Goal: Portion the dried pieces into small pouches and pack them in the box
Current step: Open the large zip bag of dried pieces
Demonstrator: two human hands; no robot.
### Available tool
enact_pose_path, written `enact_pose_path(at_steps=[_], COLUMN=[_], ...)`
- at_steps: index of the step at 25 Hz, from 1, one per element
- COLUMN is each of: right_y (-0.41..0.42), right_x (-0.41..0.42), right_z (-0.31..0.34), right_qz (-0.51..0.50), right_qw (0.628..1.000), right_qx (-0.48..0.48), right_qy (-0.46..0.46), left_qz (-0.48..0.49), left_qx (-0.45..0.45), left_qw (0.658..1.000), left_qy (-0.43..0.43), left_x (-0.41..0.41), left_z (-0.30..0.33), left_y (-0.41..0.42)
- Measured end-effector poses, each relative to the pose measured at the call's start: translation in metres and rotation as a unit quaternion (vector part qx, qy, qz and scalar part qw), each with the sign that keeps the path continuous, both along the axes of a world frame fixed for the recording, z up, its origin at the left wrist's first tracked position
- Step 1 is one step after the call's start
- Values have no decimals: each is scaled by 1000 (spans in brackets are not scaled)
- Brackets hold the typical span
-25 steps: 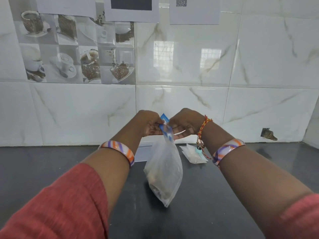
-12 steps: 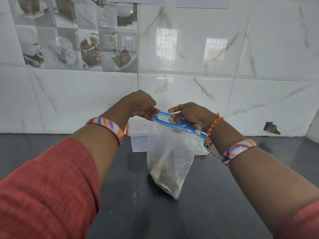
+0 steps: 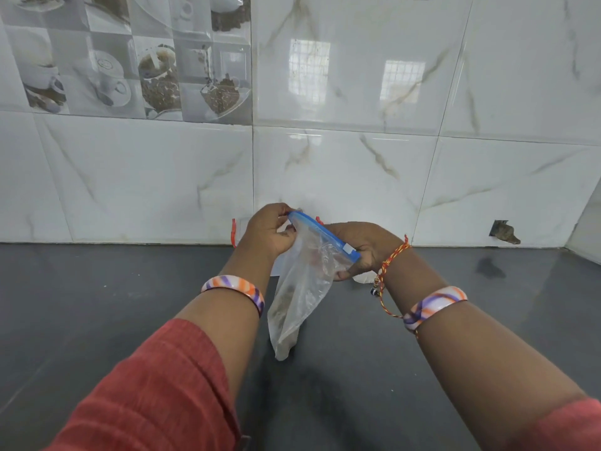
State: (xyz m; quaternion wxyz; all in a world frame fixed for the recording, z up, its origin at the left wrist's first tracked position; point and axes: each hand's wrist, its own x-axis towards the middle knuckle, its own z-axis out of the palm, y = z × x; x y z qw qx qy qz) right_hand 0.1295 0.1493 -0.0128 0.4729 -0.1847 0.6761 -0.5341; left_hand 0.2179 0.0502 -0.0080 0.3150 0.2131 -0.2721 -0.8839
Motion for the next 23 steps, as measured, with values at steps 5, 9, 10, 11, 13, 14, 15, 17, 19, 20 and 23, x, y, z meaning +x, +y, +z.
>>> enact_pose_path(at_steps=[5,9,10,11,13,14,15,17,19,20,23], right_y=[-4,-13,-14,-14,-13,-14,-14,-14,-12,-11,-15], right_x=[-10,2,4,9,14,15,16,18,15,14,10], right_z=[1,0,0,2,2,1,1,0,-3,-5,-22], right_qz=[-104,-172,-185,-193,-183,-178,-175,-177,-194,-203,-237], right_qw=[984,971,968,965,966,966,967,963,951,941,884], right_qx=[-138,-163,-168,-172,-182,-186,-186,-201,-231,-250,-323], right_qy=[-47,28,37,35,19,12,12,-5,-62,-103,-239], left_qz=[-16,-50,-72,-92,-104,-100,-81,-20,8,1,1], left_qx=[-269,-423,-416,-398,-370,-359,-348,-320,-228,-134,130], left_qw=[934,830,826,828,844,852,861,881,936,974,991], left_qy=[-234,-361,-375,-383,-374,-369,-362,-349,-267,-184,39], left_x=[9,10,10,11,10,8,6,4,8,11,19], left_z=[24,28,25,21,12,9,7,5,1,-3,-20], left_y=[7,24,27,30,29,27,27,28,27,25,26])
